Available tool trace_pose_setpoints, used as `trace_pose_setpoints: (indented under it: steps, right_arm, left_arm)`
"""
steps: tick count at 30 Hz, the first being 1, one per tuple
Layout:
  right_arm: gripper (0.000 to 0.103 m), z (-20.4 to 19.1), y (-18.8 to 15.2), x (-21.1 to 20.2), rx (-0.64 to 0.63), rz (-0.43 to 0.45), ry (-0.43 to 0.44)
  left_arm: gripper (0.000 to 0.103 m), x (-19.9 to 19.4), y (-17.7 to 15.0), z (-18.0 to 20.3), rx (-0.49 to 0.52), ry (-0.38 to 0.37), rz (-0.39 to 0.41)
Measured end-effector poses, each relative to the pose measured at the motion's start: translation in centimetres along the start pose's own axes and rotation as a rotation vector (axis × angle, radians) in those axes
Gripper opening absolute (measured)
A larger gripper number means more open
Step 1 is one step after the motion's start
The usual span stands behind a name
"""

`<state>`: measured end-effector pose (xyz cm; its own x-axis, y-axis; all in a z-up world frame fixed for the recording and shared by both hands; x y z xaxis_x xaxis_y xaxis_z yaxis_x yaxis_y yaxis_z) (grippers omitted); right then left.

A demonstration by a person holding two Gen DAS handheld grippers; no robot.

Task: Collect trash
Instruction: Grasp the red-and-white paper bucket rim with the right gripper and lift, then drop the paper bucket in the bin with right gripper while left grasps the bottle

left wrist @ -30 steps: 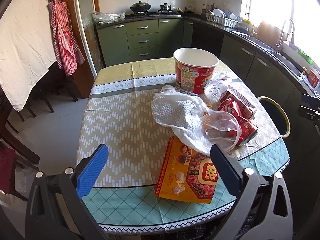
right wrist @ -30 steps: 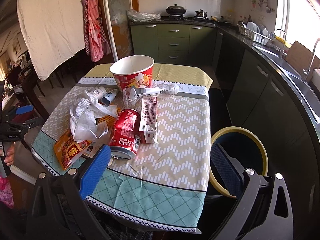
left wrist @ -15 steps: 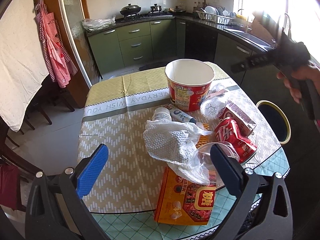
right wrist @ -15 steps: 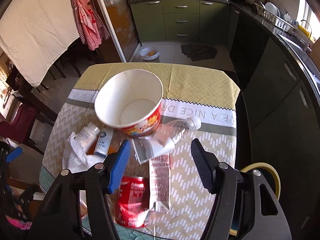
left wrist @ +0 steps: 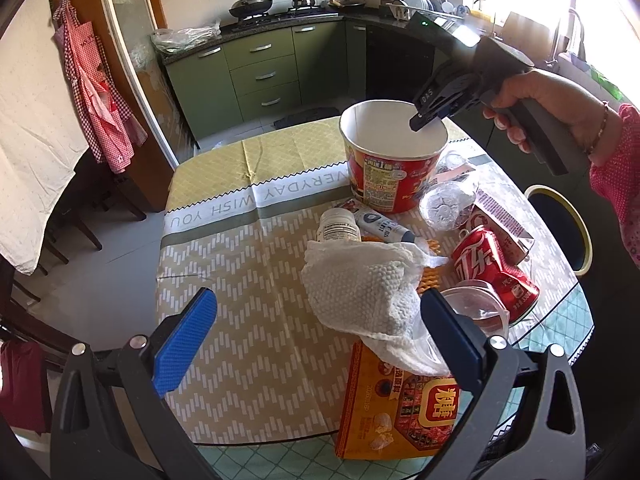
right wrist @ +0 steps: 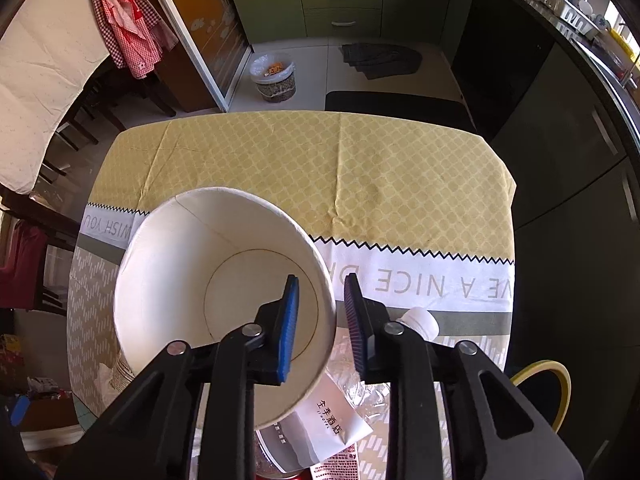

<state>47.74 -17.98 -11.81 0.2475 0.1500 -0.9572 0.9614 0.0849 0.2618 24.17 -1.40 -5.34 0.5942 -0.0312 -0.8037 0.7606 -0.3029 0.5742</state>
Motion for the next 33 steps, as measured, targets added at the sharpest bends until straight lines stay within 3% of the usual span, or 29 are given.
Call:
trace_pose_setpoints:
  steps: [9, 18, 22, 26, 33]
  right_arm:
    - [0.006, 0.6, 1.1, 0.5, 0.062, -0.002, 0.058]
    - [0.005, 3.0, 3.2, -5.3, 0.119, 0.099, 0.140]
    - [0.005, 8.4, 2.4, -10.5, 0.161, 0.180, 0.106]
    - [0.005, 15.9, -0.5, -14.6, 0.228, 0.227, 0.037]
    - [0.005, 30.2, -8.3, -16.5, 0.411, 0.221, -0.079]
  left_arm:
    - [0.097, 0.9, 2.4, 2.9, 0.092, -0.006, 0.000]
    - [0.097, 1.7, 5.9, 6.3, 0.175, -0.030, 0.007]
    - [0.097, 2.7, 8.4, 8.9, 0.246, -0.035, 0.012]
    - [0.097, 5.0, 11.1, 12.0, 0.312, -0.050, -0.006]
    - [0.097, 10.9, 13.9, 15.9, 0.377, -0.040, -0.118]
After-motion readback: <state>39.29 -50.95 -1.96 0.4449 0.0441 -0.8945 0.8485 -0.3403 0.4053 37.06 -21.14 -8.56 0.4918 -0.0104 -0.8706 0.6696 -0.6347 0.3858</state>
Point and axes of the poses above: each gripper's, at about its wrist camera, not at the fingertips, and x roughly the way its jaws point, z to its right, y to its top, the point moved 6 cm from there along x, roughly the way its jaws point, and after that the axes turned 6 degrees about x, right-handed, at the moved point
